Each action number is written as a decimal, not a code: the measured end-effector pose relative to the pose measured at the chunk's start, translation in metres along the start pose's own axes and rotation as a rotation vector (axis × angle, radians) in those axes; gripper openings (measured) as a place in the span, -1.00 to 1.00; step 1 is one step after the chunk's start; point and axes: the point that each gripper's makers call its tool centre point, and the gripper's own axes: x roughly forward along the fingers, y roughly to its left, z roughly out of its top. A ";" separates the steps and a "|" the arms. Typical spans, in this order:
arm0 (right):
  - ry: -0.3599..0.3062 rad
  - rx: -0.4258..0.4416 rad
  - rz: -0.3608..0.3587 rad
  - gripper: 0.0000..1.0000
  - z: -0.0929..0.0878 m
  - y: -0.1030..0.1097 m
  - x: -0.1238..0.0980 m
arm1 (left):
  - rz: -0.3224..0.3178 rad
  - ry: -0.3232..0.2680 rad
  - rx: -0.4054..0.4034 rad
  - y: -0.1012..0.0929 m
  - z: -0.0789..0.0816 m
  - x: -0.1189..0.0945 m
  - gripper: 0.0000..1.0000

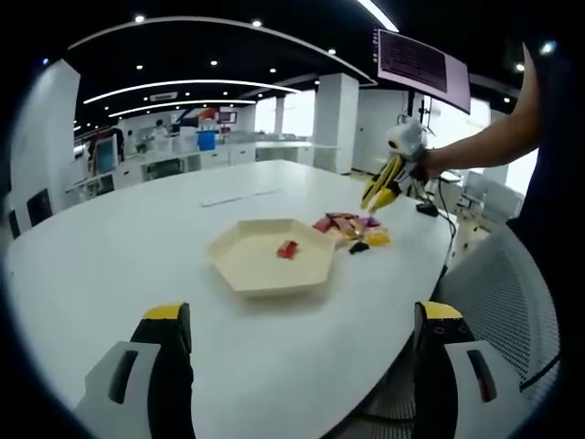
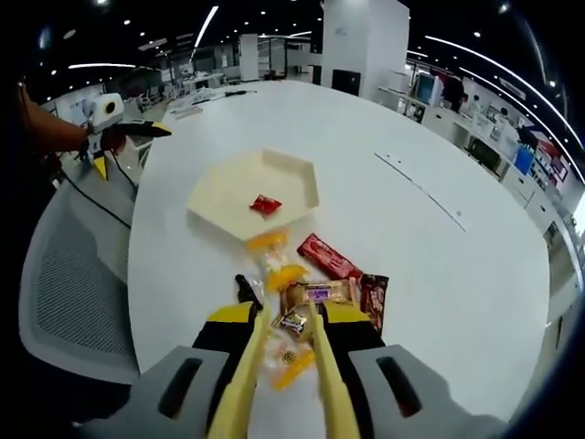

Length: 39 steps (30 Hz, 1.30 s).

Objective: Place the target food into the container with the food tongs after gripping and lifting it, then release it inside without dropping or visibly crushing the food.

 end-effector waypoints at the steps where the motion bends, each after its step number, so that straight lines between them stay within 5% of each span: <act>1: 0.002 0.000 0.003 -0.48 -0.002 0.000 0.002 | 0.000 -0.001 -0.001 0.000 0.000 0.000 0.96; 23: 0.123 -0.064 0.034 -0.47 -0.028 -0.006 0.034 | -0.002 -0.005 -0.022 0.001 0.001 0.000 0.94; 39: 0.143 -0.104 0.069 -0.47 -0.029 -0.002 0.040 | -0.012 -0.008 -0.033 0.001 0.001 0.000 0.93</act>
